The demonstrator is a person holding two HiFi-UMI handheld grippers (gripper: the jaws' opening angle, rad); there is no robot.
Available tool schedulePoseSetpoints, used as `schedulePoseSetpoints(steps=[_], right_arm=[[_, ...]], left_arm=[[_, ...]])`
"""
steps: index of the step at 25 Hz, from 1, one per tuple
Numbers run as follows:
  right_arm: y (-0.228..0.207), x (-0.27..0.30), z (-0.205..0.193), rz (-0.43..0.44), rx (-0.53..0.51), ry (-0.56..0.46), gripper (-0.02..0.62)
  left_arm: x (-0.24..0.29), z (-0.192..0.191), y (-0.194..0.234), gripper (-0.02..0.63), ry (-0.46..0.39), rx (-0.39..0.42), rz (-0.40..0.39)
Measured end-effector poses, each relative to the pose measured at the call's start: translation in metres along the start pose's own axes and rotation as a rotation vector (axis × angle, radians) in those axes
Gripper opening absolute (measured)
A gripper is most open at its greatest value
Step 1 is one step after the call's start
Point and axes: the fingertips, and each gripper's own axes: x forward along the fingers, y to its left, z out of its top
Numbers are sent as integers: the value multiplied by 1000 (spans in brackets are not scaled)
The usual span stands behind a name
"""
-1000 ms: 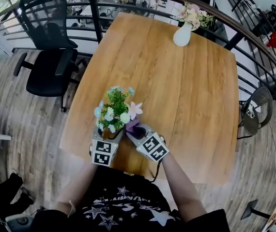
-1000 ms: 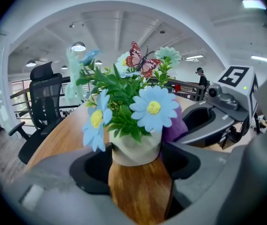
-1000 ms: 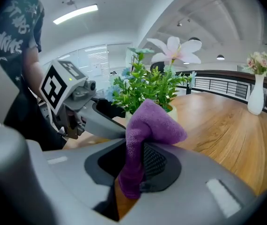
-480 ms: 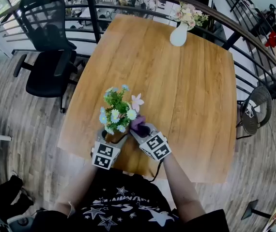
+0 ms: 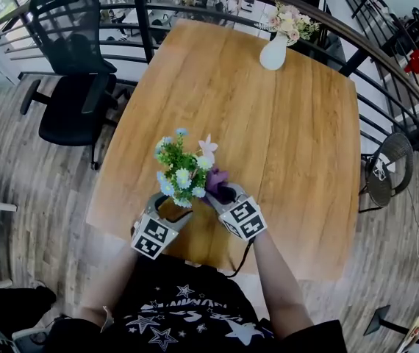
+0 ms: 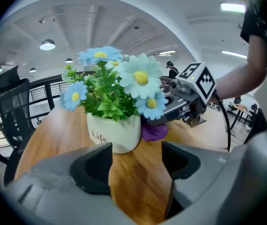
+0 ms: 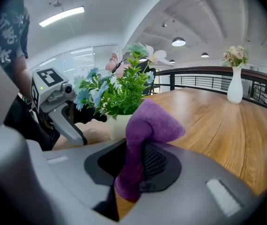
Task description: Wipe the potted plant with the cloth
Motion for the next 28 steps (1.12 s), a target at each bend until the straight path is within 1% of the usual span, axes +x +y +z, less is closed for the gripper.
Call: schedulePoseSetpoints(steps=[2,4,6,8,9,12,14,17,19,22,25,28], right_arm=[[0,0,-1,0,-1,2,84],[0,-1,-1,-2,1,1,83],[-1,-2,-1,-2,1,1,84],[-1,-1,-1,0,-1,8,84],[0,0,-1,1,-2,13,84],[-2,1,-2,-3,3,27,83],[-2,2,-2,-5,0,36,84],[-3,3,-3,-2,-13,56,84],[-3,3,-3,-1,-21,61,83],[-4,4,-2,-3,-21,66,83],[-3,5,-2,-6,-14,67,83],[-3,5,-2,-11,-8,68,83]], left_arm=[[-9,-10,16,342,20,47,-13],[-17,-16,34,342,22,108,-35],[-22,-12,53,342,-8,177,-77],[-23,2,73,344,-50,256,-131],[-22,8,82,342,-56,297,-158],[-10,16,105,344,-8,421,-219],[-1,17,110,344,29,490,-274],[10,20,104,344,47,539,-376],[17,22,98,351,52,569,-427],[23,25,92,351,60,602,-481],[26,25,86,351,86,628,-544],[29,22,79,351,111,658,-582]])
